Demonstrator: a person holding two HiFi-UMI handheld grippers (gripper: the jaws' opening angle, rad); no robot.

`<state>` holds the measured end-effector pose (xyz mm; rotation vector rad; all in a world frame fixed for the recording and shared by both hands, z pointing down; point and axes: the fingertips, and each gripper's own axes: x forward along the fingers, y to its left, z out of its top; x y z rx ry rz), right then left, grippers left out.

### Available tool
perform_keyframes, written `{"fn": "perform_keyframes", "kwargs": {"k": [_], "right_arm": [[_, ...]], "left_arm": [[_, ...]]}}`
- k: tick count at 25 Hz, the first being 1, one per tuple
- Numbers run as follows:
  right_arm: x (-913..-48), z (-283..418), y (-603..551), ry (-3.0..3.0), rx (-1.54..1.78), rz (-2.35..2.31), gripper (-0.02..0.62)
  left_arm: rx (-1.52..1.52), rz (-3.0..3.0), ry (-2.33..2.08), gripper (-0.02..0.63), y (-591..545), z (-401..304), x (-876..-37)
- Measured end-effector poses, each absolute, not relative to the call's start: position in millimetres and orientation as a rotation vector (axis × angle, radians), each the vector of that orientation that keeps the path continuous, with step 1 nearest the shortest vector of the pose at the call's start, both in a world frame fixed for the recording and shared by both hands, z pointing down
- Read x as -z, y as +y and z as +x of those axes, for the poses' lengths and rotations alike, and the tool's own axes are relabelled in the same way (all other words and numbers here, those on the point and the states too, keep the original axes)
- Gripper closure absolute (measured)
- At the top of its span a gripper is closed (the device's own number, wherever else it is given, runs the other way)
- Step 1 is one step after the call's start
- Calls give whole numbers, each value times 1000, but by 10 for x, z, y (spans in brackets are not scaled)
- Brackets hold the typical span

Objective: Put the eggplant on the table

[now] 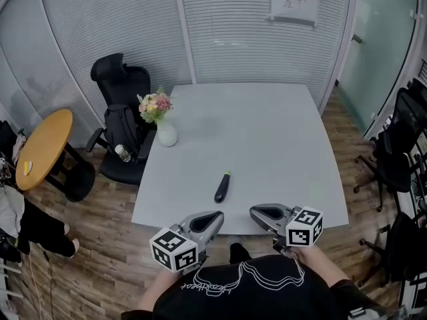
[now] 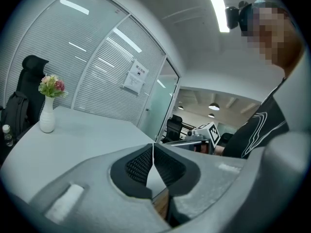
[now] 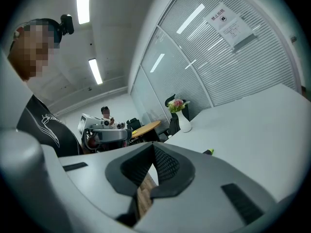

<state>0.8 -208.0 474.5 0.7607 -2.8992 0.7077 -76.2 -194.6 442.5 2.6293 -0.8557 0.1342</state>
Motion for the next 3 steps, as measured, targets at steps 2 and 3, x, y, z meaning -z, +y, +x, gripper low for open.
{"fn": "perform_keyframes", "kwargs": {"k": [2,3], "right_arm": [[-4757,22,-2089,-2898,-712,758,589],[-4764,29,-2094,-2898,-714,756,589]], "left_arm": [[-138,2625,-856,586,-1962,-743,-4442],[-140,2623,-855,586,-1971,-733,-4450]]}}
